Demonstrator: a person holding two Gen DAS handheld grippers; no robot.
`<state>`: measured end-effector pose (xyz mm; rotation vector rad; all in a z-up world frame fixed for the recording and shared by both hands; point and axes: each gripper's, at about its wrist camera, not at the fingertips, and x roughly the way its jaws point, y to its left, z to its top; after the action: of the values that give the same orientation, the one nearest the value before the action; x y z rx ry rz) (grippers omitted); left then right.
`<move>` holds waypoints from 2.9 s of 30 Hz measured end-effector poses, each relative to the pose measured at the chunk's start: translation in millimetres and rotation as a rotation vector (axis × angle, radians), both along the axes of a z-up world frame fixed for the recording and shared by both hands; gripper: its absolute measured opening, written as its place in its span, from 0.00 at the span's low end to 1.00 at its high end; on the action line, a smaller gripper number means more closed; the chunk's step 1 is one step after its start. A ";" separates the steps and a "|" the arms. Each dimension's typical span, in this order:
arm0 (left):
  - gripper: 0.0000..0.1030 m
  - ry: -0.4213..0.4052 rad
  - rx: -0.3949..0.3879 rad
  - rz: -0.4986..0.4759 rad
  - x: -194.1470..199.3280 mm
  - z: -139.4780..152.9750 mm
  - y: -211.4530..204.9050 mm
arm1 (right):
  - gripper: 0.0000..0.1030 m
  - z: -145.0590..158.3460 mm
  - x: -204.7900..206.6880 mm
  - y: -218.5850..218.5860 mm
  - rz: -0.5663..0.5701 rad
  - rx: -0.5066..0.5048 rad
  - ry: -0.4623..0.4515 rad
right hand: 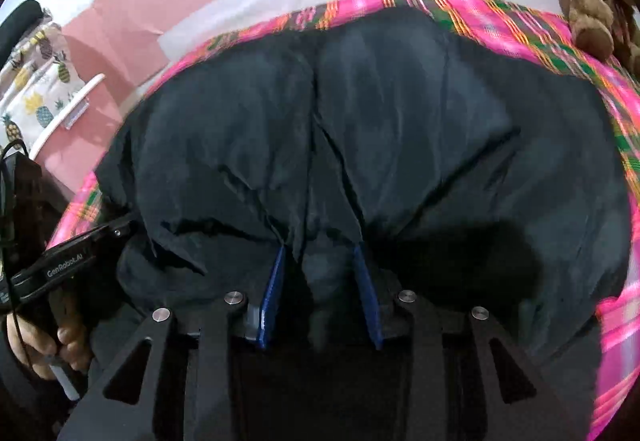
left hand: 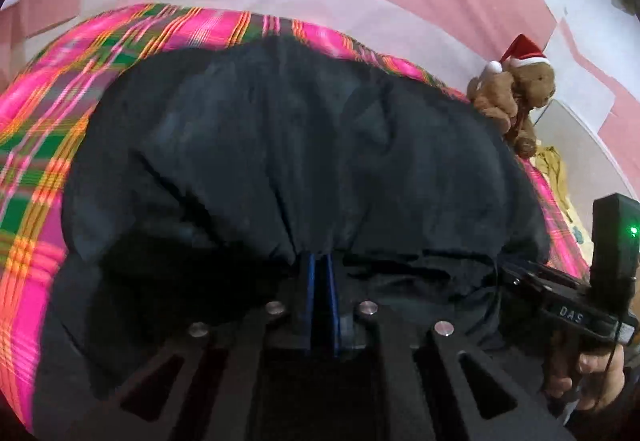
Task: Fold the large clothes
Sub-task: 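Fold the lifted hem up toward the collar with both tools, then press the folded jacket flat with both tools and release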
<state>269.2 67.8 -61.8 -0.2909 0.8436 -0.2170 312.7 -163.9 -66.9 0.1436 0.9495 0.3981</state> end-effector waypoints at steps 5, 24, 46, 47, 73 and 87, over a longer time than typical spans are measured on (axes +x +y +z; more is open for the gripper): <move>0.09 0.000 0.048 0.011 -0.1 -1.2 -8.3 | 0.35 -15.3 1.1 -5.8 -0.012 0.025 0.021; 0.08 0.023 0.026 -0.046 -4.1 -6.1 -21.1 | 0.35 0.7 16.6 -27.2 -0.044 -0.067 -0.042; 0.08 -0.133 0.184 0.074 112.5 67.6 -5.5 | 0.37 71.6 100.2 -9.9 -0.119 -0.068 -0.194; 0.08 -0.115 0.185 0.087 119.4 52.3 -2.4 | 0.37 59.6 109.1 -10.6 -0.130 -0.086 -0.181; 0.07 -0.098 0.065 0.004 60.3 19.0 -21.4 | 0.37 16.3 54.2 -0.8 -0.051 -0.016 -0.168; 0.06 -0.126 0.047 -0.097 -20.0 68.5 -37.8 | 0.38 68.9 -24.5 19.8 0.028 -0.021 -0.195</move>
<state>249.2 30.1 6.7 -0.1900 0.7372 -0.3026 288.2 -144.1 2.0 0.0710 0.7641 0.4195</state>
